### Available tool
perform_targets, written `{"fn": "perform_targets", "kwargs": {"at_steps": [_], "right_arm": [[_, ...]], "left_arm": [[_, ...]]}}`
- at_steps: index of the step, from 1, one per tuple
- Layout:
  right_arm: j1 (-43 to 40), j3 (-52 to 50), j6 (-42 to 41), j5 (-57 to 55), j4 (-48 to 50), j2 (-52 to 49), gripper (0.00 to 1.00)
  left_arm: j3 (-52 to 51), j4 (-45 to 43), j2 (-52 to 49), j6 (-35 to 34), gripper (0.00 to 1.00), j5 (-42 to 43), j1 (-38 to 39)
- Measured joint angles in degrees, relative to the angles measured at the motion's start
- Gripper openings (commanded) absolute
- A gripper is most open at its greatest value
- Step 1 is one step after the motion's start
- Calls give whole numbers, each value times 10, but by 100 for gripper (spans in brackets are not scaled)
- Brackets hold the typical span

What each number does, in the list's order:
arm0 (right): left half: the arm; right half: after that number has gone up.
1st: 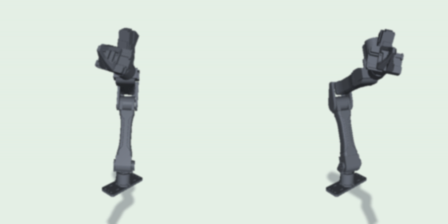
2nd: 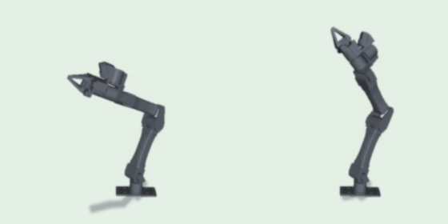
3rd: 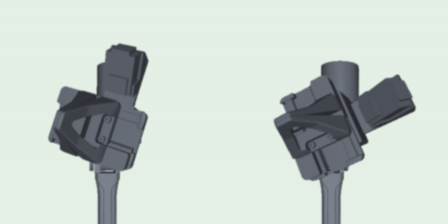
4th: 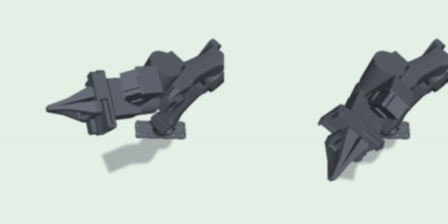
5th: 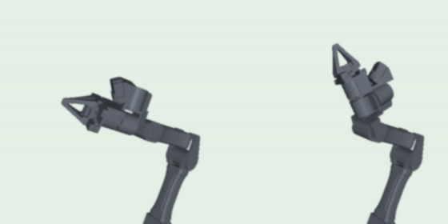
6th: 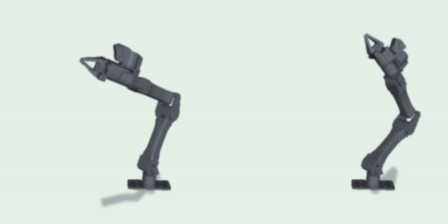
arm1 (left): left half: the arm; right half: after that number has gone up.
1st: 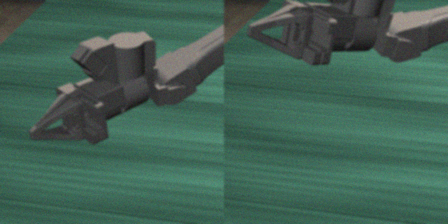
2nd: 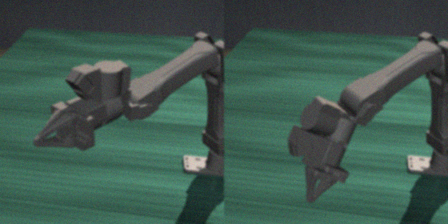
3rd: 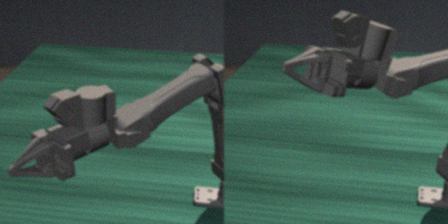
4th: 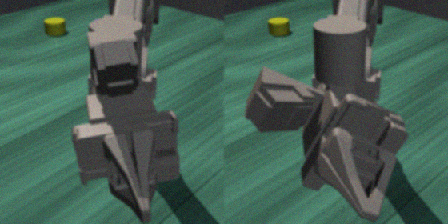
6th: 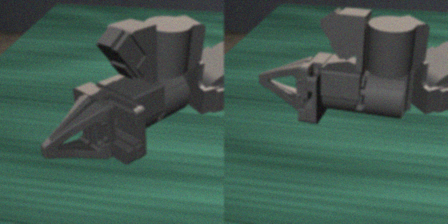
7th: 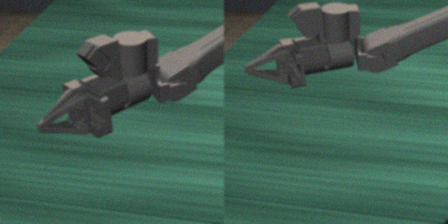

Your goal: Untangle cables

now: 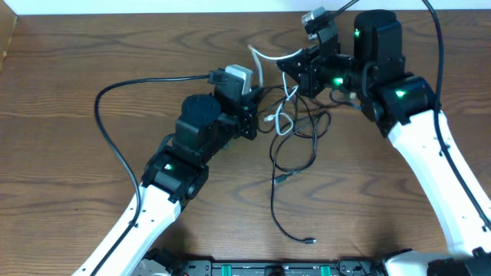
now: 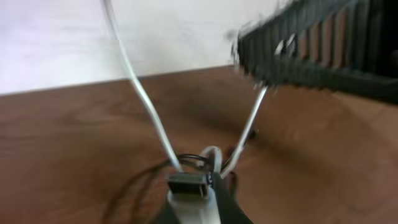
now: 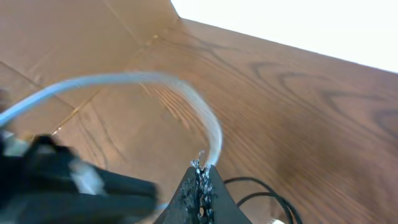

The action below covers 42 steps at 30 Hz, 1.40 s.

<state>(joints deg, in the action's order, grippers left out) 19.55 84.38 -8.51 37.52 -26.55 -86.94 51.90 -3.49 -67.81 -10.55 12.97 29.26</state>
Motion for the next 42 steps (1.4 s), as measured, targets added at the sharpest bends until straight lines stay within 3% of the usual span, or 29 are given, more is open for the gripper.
{"fn": "perform_targets", "kwargs": {"at_steps": [8,15,17,23,28,31,36,42], "right_arm": [[1,0,0,-1,0,12,1],[1,0,0,-12,0,12,1],[1,0,0,-15,3,12,1],[1,0,-2,-15,9,12,1],[1,0,-3,-6,16,12,1],[1,0,-5,-1,17,12,1],[1,0,-9,11,21,12,1],[1,0,-21,46,37,12,1]], "left_arm": [[0,-2,-9,-39,8,79,0],[0,42,-9,-44,21,141,0],[0,70,-10,-32,27,147,0],[0,118,-26,4,24,147,0],[0,121,-42,18,24,88,0],[0,118,-45,33,32,58,0],[0,90,-54,53,56,38,0],[0,79,-76,93,60,32,0]]}}
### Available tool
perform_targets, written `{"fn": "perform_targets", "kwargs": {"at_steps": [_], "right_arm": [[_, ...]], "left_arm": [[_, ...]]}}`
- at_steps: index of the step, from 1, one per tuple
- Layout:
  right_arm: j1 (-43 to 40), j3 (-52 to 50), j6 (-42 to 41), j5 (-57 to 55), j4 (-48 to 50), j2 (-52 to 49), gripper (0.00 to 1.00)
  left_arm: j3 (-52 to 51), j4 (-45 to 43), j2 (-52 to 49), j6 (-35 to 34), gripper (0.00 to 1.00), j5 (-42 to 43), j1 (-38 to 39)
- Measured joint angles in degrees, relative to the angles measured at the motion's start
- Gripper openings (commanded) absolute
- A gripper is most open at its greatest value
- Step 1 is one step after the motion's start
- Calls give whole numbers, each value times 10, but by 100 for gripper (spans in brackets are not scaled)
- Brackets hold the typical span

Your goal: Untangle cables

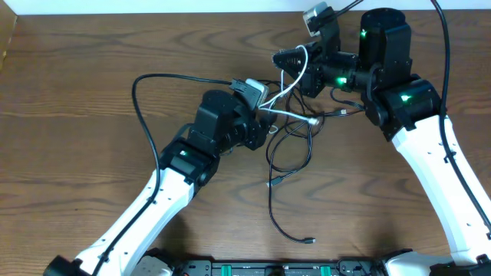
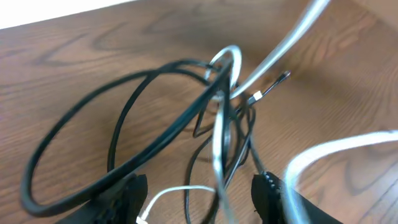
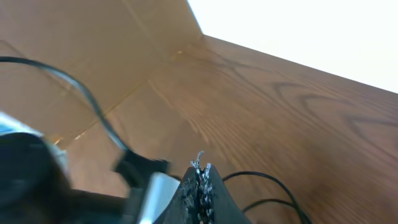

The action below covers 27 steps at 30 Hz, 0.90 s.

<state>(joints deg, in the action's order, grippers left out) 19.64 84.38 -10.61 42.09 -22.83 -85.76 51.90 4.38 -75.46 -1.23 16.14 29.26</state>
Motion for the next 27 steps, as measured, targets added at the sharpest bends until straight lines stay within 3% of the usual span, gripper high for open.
{"fn": "perform_targets", "kwargs": {"at_steps": [9,12,14,15,22,27], "right_arm": [[0,0,-16,64,0,0,1],[0,0,-19,80,-2,0,1],[-1,0,-20,86,-8,0,1],[-3,0,-20,88,-12,0,1],[-29,0,-22,96,-65,0,1],[-60,0,-18,97,-122,0,1]], "left_arm": [[0,-40,-40,52,60,-38,0],[0,-58,-47,64,35,-50,0],[0,-63,-48,71,13,-56,0],[0,-64,-48,72,8,-62,0],[0,-64,-48,61,8,-123,-23],[0,-64,-48,11,7,-135,-78]]}}
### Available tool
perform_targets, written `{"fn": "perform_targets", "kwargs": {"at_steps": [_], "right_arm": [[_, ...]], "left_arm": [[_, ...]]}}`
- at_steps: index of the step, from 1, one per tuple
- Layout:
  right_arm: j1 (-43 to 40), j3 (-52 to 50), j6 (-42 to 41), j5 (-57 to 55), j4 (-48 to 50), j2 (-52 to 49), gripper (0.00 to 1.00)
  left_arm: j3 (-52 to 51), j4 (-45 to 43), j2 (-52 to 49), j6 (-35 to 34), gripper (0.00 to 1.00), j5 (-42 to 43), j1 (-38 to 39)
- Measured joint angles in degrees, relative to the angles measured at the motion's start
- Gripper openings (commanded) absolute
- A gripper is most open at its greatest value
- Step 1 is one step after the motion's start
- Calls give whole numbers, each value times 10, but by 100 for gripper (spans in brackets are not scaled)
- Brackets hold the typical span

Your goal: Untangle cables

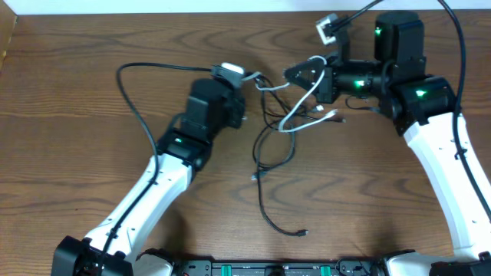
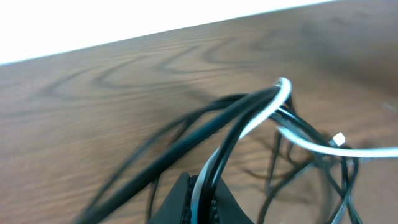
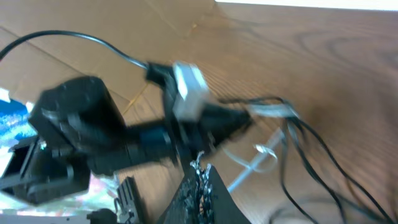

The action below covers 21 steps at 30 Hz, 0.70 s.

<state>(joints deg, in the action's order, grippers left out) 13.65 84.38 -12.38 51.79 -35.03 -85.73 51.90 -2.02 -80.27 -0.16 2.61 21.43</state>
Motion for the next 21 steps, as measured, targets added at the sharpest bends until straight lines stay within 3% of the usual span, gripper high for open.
{"fn": "perform_targets", "kwargs": {"at_steps": [7,21], "right_arm": [[-34,0,38,-23,-105,0,1],[-169,0,92,-45,-169,53,1]], "left_arm": [[0,-1,0,-74,8,44,-78],[0,18,0,-112,8,87,-167]]}}
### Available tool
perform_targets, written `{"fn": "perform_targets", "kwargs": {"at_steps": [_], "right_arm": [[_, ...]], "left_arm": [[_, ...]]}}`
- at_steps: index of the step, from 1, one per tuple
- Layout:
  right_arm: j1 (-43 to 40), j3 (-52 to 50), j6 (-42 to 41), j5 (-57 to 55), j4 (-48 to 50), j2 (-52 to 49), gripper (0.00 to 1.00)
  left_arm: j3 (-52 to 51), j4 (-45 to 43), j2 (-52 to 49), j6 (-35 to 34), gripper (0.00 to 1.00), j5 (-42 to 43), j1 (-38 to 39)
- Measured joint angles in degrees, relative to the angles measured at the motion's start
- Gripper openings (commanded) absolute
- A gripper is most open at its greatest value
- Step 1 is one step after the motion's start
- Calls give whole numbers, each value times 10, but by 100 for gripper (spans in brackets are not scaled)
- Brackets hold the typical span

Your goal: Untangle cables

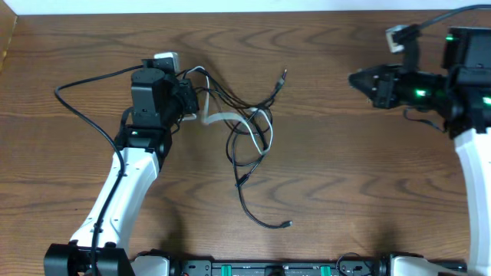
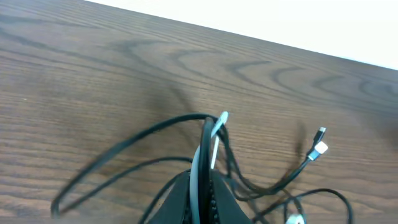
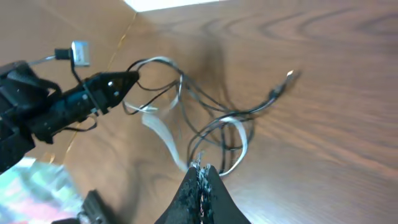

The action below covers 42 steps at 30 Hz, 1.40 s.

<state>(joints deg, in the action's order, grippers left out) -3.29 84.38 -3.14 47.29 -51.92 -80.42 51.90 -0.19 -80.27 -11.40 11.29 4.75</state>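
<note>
A tangle of thin black cables [image 1: 249, 132] and one white cable [image 1: 222, 116] lies on the wooden table, left of the middle. My left gripper [image 1: 193, 101] is at the tangle's left end. In the left wrist view my left gripper [image 2: 202, 183] is shut on a white strand and a black strand side by side. A plug end [image 2: 317, 148] lies loose beyond them. My right gripper [image 1: 354, 79] hangs far to the right, well apart from the cables. Its fingers [image 3: 200, 169] are shut with nothing between them, and the tangle [image 3: 205, 118] lies beyond.
A loose black cable tail ends at a small plug [image 1: 285, 224] toward the front. Another plug [image 1: 284, 75] points to the back. The left arm's own black lead [image 1: 77, 88] loops out to the left. A black rail [image 1: 253, 268] runs along the front edge.
My left gripper has moved left with the strands, and the tangle has shifted left with it. My right gripper has moved far right, away from the cables, still shut.
Both grippers were close together at the tangle near the back middle, the right shut on the white cable. Then the left stood open over the black loops, then shut on black and white strands. Now the arms are far apart and the tangle is with the left.
</note>
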Motion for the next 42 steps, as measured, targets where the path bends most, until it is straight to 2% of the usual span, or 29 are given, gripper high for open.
{"fn": "perform_targets", "kwargs": {"at_steps": [4,6,9,12,14,17,22,27,33,37,42], "right_arm": [[-6,0,31,-5,-8,3,5],[-2,0,54,-7,-10,3,15],[6,0,93,-8,-10,3,40],[16,0,129,-8,-12,3,56],[24,0,153,-9,-13,3,66],[45,0,206,-9,-13,1,73],[93,0,266,-8,2,-20,75],[145,0,308,-9,47,-66,75],[183,0,338,-8,116,-101,73],[206,0,352,-7,171,-117,66],[235,0,374,-8,207,-140,36]], "left_arm": [[0,-3,0,-6,7,36,0],[0,-14,0,-7,8,72,0],[0,-35,0,-8,7,133,0],[0,-73,0,-19,8,205,0],[0,-105,0,-32,8,255,0],[0,-176,0,-70,7,345,0],[-1,-303,0,-164,7,478,1],[-1,-386,0,-259,7,560,1],[-1,-410,0,-345,8,598,1],[-1,-433,0,-403,7,608,1],[-1,-481,0,-467,8,616,1]]}}
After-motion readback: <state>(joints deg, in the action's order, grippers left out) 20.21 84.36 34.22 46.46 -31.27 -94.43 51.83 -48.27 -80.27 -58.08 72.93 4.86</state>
